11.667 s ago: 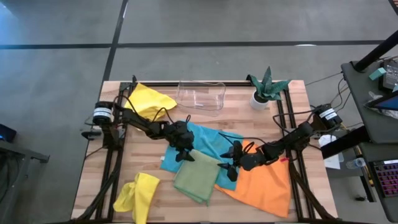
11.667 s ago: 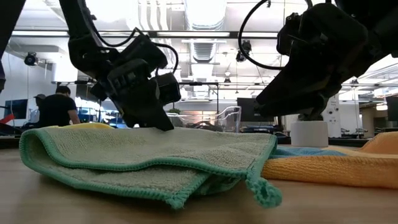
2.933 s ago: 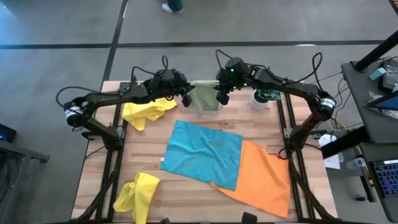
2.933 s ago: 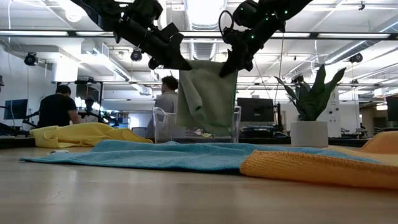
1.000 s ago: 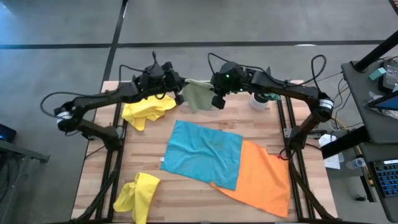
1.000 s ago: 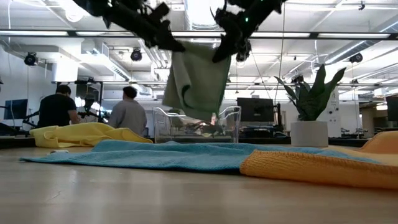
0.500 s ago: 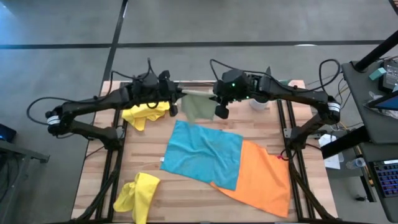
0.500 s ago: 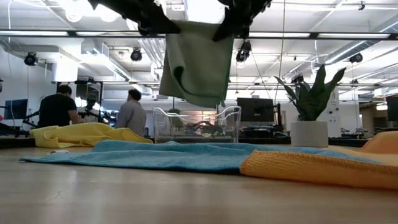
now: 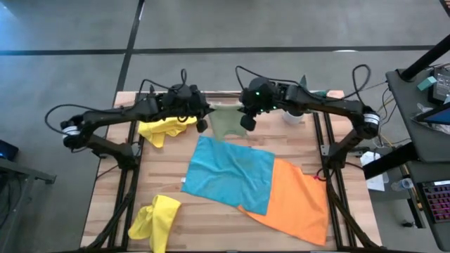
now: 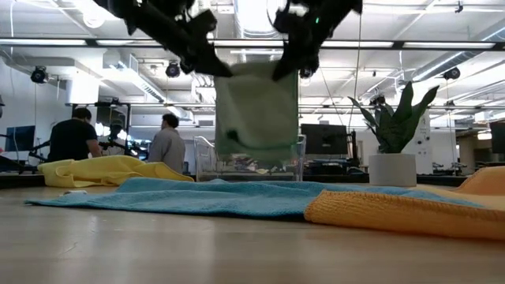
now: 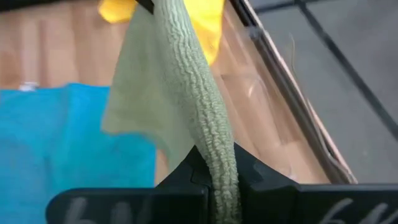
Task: Fold microfiber towels
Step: Fold the green towel
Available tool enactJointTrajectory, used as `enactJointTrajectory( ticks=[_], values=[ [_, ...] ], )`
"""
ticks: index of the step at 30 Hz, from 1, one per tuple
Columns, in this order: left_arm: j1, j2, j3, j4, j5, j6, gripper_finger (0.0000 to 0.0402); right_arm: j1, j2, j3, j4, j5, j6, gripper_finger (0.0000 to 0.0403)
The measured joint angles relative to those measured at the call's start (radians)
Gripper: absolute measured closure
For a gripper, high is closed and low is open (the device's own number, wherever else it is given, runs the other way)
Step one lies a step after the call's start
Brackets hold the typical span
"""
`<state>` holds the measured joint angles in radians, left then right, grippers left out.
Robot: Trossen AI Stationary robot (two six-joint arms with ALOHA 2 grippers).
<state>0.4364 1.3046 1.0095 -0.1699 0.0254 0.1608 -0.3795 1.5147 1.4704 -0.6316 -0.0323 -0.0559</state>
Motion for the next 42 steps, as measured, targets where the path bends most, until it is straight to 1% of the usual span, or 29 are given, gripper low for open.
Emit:
enactJointTrajectory(
  ticks=[4,8,12,15,17,19,25,36,42],
  values=[
    [0.050,0.052,0.001,0.000,0.003,0.002,0.0401,-0.029,0.065,-0.001,0.009,-0.001,-0.005,0.0394],
    [0.079,0.089,0.010,-0.005,0.003,0.010,0.0401,-0.033,0.091,-0.002,0.035,0.006,-0.015,0.0394],
    [0.084,0.089,0.019,-0.006,-0.002,0.057,0.0401,-0.034,0.087,0.018,0.039,0.010,-0.019,0.0394],
    [0.090,0.082,0.038,-0.011,-0.008,0.064,0.0401,-0.034,0.084,0.044,0.035,0.017,-0.021,0.0394],
    [0.099,0.078,0.049,-0.005,-0.009,0.076,0.0401,-0.038,0.083,0.056,0.036,0.037,-0.035,0.0394],
    [0.110,0.077,0.053,0.001,-0.008,0.095,0.0401,-0.043,0.088,0.061,0.041,0.059,-0.050,0.0394],
    [0.152,0.094,0.052,0.021,0.003,0.139,0.0401,-0.079,0.129,0.061,0.052,0.057,-0.077,0.0394],
    [0.208,0.217,0.055,0.094,0.003,0.288,0.0401,-0.134,0.188,0.061,0.091,0.058,-0.133,0.0394],
    [0.231,0.253,0.054,0.178,0.002,0.300,0.0401,-0.152,0.203,0.061,0.095,0.064,-0.171,0.0394]
  ],
)
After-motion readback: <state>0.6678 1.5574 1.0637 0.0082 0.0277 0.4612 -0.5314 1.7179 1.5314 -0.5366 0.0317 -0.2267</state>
